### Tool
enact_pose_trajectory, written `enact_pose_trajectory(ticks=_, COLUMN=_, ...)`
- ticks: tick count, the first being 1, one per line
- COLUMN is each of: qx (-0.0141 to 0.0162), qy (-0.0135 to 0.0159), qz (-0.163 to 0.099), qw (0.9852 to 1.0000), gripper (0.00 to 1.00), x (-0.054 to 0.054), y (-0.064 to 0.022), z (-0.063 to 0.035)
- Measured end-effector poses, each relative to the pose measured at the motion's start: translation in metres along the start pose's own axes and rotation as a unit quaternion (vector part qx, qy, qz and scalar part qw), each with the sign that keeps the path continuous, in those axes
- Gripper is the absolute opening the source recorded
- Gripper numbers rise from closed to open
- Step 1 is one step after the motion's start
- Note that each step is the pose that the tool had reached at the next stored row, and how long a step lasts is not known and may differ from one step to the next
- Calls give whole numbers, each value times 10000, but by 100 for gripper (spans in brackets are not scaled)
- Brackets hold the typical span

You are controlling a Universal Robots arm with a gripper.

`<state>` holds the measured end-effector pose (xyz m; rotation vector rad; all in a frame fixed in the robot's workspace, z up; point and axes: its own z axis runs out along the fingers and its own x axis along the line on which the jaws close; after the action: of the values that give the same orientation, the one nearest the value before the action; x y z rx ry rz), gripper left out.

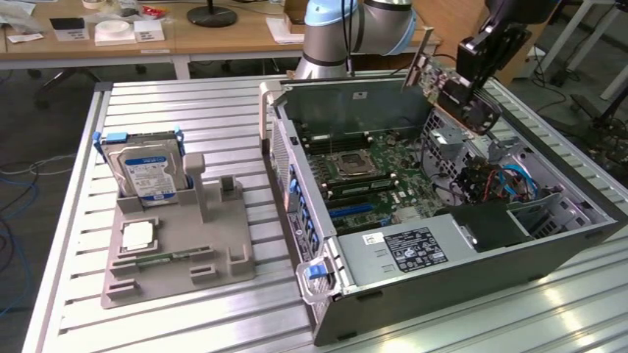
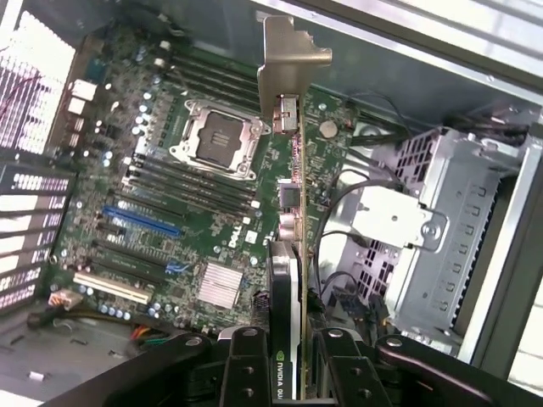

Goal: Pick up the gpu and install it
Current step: 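Insert the gpu into the slot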

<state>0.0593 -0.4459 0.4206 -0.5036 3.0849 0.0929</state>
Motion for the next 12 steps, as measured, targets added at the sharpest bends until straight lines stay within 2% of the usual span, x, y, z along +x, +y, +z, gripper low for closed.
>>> enact_pose_trajectory(ticks=6, qx=-9, qy=21, qz=-374, qw=9993, gripper=27, x=0, y=0, z=0)
enact_pose_trajectory(ticks=12, qx=-18, qy=42, qz=-745, qw=9972, gripper=27, x=0, y=0, z=0)
